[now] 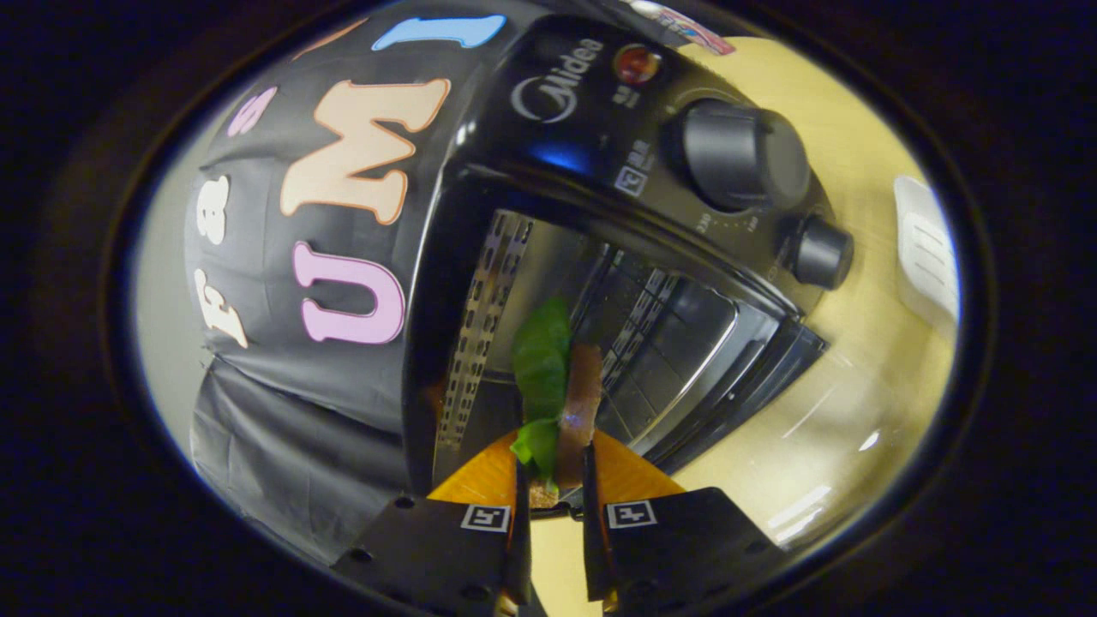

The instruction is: Open the toaster oven, put the food inside, and close the toaster oven door.

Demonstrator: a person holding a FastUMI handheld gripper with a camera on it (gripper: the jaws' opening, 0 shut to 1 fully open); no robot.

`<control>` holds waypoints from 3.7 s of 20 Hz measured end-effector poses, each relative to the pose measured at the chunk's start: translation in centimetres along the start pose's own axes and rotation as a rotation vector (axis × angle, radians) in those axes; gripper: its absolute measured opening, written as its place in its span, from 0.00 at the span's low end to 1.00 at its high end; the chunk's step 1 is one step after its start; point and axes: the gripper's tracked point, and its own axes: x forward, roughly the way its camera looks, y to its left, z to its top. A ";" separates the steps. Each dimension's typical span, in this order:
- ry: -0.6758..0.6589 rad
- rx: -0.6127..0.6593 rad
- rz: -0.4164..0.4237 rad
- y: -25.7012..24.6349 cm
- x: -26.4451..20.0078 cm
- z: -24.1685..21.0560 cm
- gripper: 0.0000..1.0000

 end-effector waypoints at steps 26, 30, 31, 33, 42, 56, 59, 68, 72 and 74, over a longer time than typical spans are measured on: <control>0.137 -0.756 -0.336 -6.8 -17.3 -2.6 1.00; 0.253 -0.795 -0.367 -9.7 -18.5 -6.6 1.00; 0.271 -0.803 -0.380 -10.4 -18.4 -7.1 1.00; 0.294 -0.821 -0.427 -12.2 -18.0 -7.7 1.00; 0.288 -0.821 -0.483 -14.6 -15.3 -7.5 1.00; 0.139 -0.765 -0.372 -7.2 -16.1 -4.1 0.99; 0.083 -0.779 -0.342 -5.2 -15.8 -3.0 0.99; -0.003 -0.846 -0.294 -1.6 -14.7 -1.1 0.99; -0.061 -0.855 -0.259 0.4 -13.7 0.5 1.00; -0.092 -0.863 -0.239 1.5 -12.9 1.2 1.00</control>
